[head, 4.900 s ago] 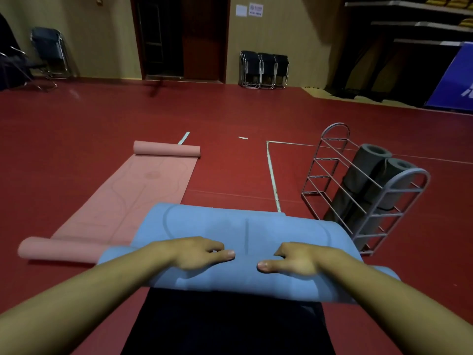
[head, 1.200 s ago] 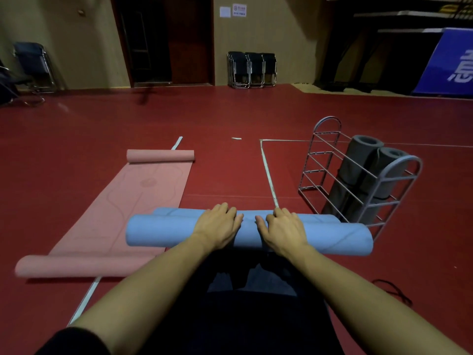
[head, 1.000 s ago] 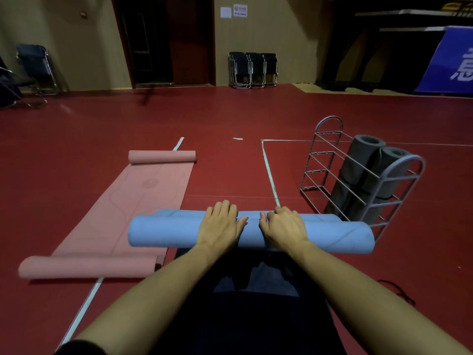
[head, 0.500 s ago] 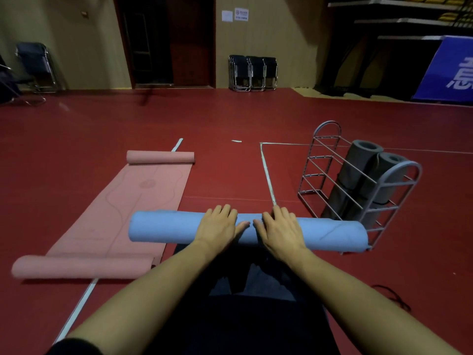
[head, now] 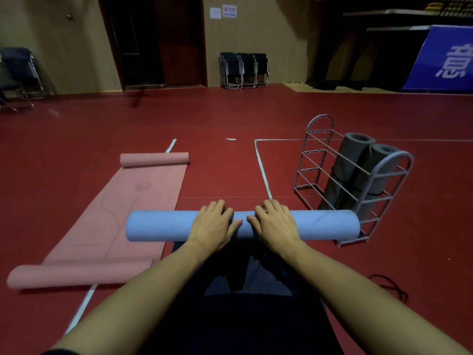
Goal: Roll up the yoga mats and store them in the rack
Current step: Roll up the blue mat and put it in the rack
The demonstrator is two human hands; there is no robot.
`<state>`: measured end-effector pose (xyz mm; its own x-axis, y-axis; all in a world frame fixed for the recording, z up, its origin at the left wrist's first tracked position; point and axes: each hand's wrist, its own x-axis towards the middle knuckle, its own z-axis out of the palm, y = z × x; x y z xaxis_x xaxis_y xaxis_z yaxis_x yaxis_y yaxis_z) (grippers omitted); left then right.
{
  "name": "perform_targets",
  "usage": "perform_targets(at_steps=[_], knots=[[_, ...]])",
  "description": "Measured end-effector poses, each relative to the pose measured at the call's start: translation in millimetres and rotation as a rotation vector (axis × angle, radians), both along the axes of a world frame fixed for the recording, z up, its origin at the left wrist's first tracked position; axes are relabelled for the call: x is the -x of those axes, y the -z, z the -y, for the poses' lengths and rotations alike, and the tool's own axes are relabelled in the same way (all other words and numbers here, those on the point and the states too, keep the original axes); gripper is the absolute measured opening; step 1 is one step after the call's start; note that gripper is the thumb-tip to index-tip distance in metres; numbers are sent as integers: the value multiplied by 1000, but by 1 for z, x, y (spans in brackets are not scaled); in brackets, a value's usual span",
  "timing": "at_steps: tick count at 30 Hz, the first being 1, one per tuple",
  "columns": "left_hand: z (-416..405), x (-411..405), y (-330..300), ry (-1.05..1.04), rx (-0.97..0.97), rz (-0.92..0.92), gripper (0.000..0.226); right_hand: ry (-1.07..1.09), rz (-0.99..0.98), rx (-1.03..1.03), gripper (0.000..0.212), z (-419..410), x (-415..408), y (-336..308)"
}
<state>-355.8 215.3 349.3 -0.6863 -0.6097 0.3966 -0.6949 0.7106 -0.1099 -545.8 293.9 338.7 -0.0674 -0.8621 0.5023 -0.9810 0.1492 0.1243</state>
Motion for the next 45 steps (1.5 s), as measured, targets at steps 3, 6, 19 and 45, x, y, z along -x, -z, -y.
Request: perform_targets(at_steps=[3, 6, 19, 45], knots=[[-1, -5, -6, -3, -85, 31, 60, -10, -34, -37, 42, 1, 2, -2], [1, -10, -6, 16, -173, 18, 67, -26, -12, -176, 59, 3, 6, -13], [19, 8, -31, -37, -191, 267, 73, -28, 55, -170, 71, 10, 12, -11], [57, 19, -15, -40, -185, 210, 87, -52, 117, -286, 81, 36, 41, -26]])
